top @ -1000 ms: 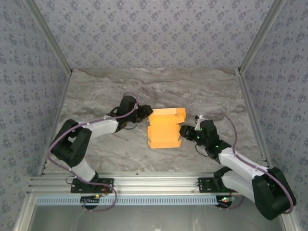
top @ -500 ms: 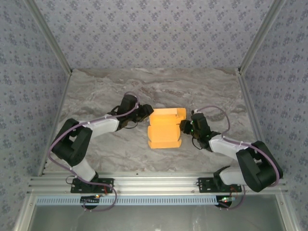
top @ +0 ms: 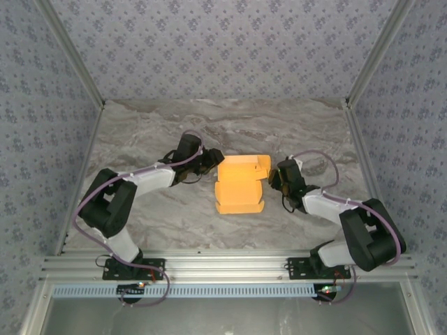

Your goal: Fold the paper box

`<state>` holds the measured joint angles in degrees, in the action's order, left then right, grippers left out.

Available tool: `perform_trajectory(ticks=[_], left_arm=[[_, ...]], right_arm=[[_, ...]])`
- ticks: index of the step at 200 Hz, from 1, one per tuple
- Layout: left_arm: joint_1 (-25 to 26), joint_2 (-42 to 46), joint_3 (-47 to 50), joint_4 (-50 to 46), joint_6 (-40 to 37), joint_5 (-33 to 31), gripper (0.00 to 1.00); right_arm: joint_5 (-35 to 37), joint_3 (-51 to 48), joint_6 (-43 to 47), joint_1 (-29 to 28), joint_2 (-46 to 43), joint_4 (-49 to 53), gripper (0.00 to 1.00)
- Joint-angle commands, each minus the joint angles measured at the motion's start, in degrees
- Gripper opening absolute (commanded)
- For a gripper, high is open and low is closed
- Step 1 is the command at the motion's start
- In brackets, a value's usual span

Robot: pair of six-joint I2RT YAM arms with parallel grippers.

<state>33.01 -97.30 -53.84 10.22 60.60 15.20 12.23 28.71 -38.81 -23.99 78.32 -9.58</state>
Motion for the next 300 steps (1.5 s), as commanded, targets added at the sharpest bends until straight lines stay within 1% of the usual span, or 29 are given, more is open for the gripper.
perform_trajectory(ticks=[1, 15, 23, 37, 56, 65, 83, 90, 96, 120, 137, 164, 215, 240, 251, 269, 293, 300], left_arm=[[0.20, -3.34, 2.22, -12.77, -1.10, -3.92, 0.43], [0.27, -3.42, 2.25, -12.85, -1.21, -3.87, 0.43], [0.38, -3.43, 2.25, -12.94, -1.17, -3.87, 0.43], [0.33, -3.43, 2.12, -13.03, -1.08, -3.94, 0.43], [0.32, -3.19, 1.74, -13.70, -1.03, -4.02, 0.43], [0.44, -2.93, 1.51, -14.16, -1.05, -4.43, 0.43], [0.49, -2.48, 1.72, -14.30, -1.18, -4.91, 0.43], [0.48, -2.46, 1.84, -14.27, -1.26, -4.99, 0.43], [0.47, -2.46, 1.82, -14.18, -1.32, -4.94, 0.43], [0.66, -2.89, 1.74, -14.07, -1.38, -4.73, 0.43], [0.73, -3.07, 1.79, -14.09, -1.36, -4.75, 0.43], [1.02, -3.33, 1.78, -14.00, -1.45, -5.32, 0.43], [1.45, -4.48, 1.85, -13.91, -1.82, -5.29, 0.43], [1.55, -4.57, 1.87, -13.73, -1.80, -5.28, 0.43], [1.55, -4.57, 1.86, -13.65, -1.80, -5.25, 0.43], [1.55, -4.57, 1.78, -13.56, -1.89, -5.25, 0.43], [1.62, -4.79, 1.42, -13.56, -2.06, -5.18, 0.43], [1.73, -4.83, 1.30, -13.60, -2.06, -5.08, 0.43]], right_arm=[[2.22, 0.28, -2.59, 1.48, -0.79, 4.28, 0.39], [-3.35, 1.51, -0.37, 3.07, 0.26, 3.56, 0.38], [-6.46, 2.11, 2.07, 3.29, 0.33, 3.06, 0.35], [-10.48, 1.24, 2.24, 2.45, -2.07, 0.49, 0.28], [-8.77, -1.80, 1.77, -1.42, -9.30, 0.16, 0.23], [-9.37, -3.37, 1.00, -2.65, -12.30, -0.71, 0.22], [-10.26, -3.58, 2.18, -5.36, -14.45, -1.50, 0.21], [-9.97, -2.39, 2.26, -6.28, -13.63, -0.79, 0.21], [-10.07, -1.27, 5.07, -6.54, -12.32, -0.67, 0.21], [-10.76, 2.77, 6.71, -5.69, -5.25, -2.09, 0.22], [-8.95, 5.65, 4.73, -3.69, -0.53, -0.71, 0.21], [-8.42, 5.93, 1.32, 0.21, 3.44, -2.52, 0.17], [-12.00, 9.32, -0.71, 3.31, 8.64, -2.02, 0.18], [-16.65, 10.54, -1.70, 5.24, 11.67, -3.31, 0.25], [-17.94, 10.82, -1.96, 5.76, 12.67, -3.68, 0.25], [-19.71, 10.60, -2.28, 6.30, 14.14, -5.10, 0.30], [-22.24, 10.35, -2.83, 6.27, 17.02, -8.54, 0.28], [-23.13, 10.00, -2.93, 6.25, 17.81, -10.27, 0.25]])
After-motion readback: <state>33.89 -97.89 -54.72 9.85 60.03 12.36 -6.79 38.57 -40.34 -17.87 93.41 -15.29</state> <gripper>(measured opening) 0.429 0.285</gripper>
